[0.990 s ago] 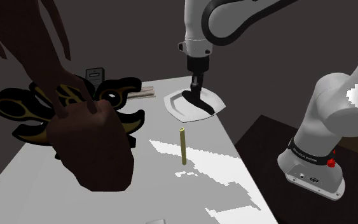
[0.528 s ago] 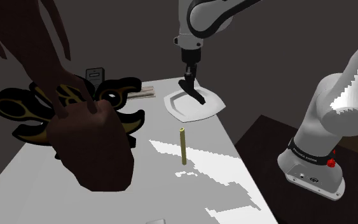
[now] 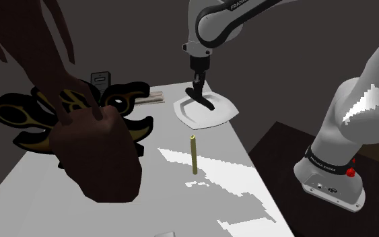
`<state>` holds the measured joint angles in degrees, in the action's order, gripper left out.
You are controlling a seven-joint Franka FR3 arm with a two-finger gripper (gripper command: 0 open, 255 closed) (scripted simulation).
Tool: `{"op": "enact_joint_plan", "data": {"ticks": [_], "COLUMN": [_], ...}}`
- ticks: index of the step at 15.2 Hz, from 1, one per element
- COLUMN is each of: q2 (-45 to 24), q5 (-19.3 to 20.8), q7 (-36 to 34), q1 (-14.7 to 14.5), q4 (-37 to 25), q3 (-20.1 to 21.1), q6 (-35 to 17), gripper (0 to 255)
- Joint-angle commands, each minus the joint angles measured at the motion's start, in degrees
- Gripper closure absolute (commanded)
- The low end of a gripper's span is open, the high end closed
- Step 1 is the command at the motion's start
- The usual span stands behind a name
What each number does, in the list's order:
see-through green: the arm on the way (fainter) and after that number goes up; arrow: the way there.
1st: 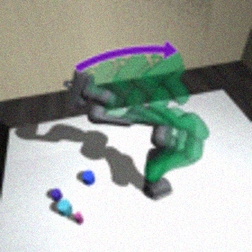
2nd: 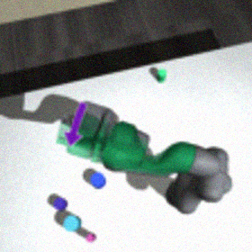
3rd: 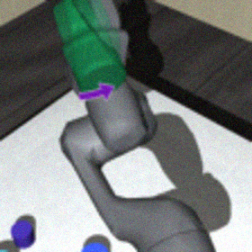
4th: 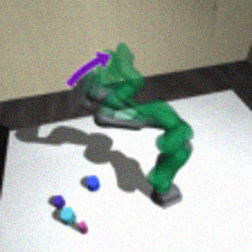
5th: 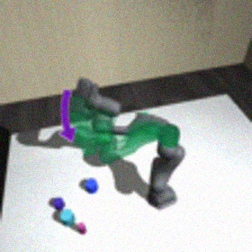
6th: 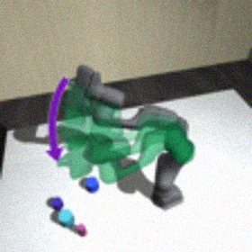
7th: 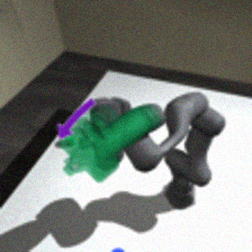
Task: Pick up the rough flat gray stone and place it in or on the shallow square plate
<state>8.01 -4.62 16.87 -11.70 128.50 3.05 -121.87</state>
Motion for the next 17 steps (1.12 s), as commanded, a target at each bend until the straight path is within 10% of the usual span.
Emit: {"op": "enact_joint_plan", "data": {"ticks": [1, 14, 15, 17], "q2": [-1.2, -3.4, -3.1, -3.3], "q5": [0.1, -0.1, -0.1, 0.0], "q7": [0.0, 0.3, 0.5, 0.5], "q1": [0.1, 0.1, 0.2, 0.2], "q4": [1.3, 3.6, 3.5, 3.2], "q3": [0.0, 0.1, 0.0, 0.0], "q6": [-0.7, -5.1, -4.8, -4.7], "gripper": [255, 255, 0, 0]}}
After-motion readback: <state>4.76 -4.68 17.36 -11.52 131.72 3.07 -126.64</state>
